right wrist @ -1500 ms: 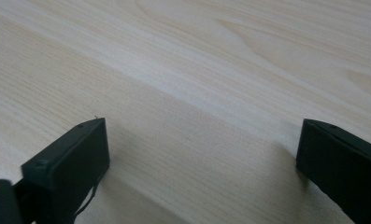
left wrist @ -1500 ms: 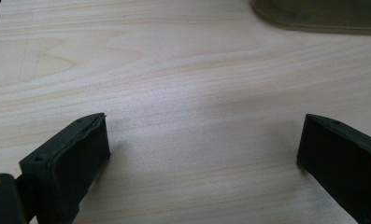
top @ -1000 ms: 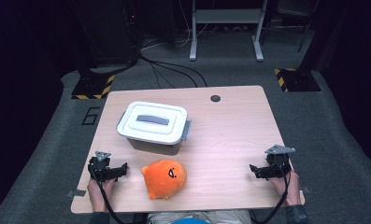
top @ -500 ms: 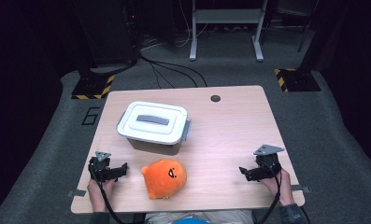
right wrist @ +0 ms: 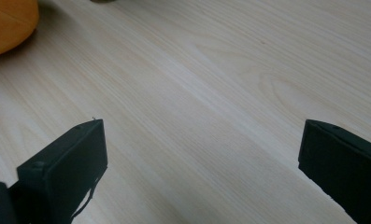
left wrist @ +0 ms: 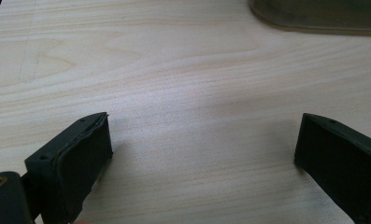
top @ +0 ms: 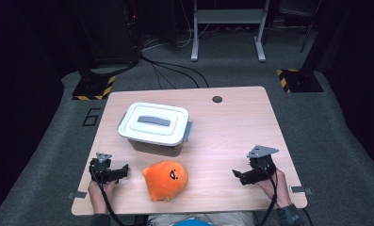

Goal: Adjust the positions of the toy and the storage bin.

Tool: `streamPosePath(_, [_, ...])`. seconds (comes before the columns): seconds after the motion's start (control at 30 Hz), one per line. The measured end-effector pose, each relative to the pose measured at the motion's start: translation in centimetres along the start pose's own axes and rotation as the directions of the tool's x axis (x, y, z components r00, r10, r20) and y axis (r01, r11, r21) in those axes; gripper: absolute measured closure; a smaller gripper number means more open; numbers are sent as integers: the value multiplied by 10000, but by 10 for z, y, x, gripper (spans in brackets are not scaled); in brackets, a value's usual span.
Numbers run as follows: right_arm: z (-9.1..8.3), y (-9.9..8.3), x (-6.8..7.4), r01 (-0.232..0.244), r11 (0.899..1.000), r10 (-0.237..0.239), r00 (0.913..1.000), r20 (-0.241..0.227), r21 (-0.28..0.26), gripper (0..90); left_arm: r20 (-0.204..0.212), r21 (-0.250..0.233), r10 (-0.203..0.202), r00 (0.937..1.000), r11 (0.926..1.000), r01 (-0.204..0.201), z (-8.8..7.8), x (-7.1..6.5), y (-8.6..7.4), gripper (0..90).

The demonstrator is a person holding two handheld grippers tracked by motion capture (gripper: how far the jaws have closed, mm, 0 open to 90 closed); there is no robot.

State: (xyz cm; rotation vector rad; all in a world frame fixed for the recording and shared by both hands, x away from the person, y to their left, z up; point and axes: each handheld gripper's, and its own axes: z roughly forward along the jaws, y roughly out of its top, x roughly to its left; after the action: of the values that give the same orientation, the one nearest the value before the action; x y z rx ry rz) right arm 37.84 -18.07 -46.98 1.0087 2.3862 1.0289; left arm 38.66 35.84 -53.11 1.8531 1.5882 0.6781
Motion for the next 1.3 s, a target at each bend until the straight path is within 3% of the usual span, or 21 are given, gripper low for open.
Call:
streamPosePath(0.13, [2, 6, 9, 201, 9998, -200, 9991, -368, 38, 4, -2, 2, 0, 10000, 10000, 0, 0, 0, 0, 37])
streamPosePath(0.27, [3, 12, 15, 331, 9995, -331, 9985, -446, -1, 4, -1, -2, -2, 10000, 10000, 2, 0, 0, 0, 37])
streamPosePath(0.57, [3, 32, 41, 930, 9951, -960, 9899, -1047, -337, 4, -1, -3, 1, 10000, 10000, -1, 0, 0, 0, 37])
streamPosePath(0.83, [16, 54, 62, 1646, 9853, -1699, 9726, -1587, -459, 4, -3, -4, 8, 10000, 10000, -8, 0, 0, 0, 38])
streamPosePath(0.93, [25, 66, 75, 1932, 9802, -1981, 9619, -1882, -445, 4, -8, -11, 7, 10000, 10000, -7, 0, 0, 0, 38])
streamPosePath(1.13, [31, 76, 88, 2205, 9734, -2289, 9485, -2192, -622, 7, -4, -15, 3, 10000, 10000, -3, 0, 0, 0, 39])
streamPosePath(1.17, [32, 78, 90, 2437, 9675, -2528, 9414, -2233, -679, 7, 1, -8, 10, 10000, 10000, -10, 0, 0, 0, 40])
streamPosePath(1.2, [33, 80, 93, 2386, 9686, -2483, 9419, -2263, -699, 7, 1, -12, 7, 10000, 10000, -7, 0, 0, 0, 40])
streamPosePath(1.3, [37, 83, 100, 2584, 9634, -2681, 9321, -2436, -713, 7, 1, -12, 5, 10000, 10000, -5, 0, 0, 0, 41])
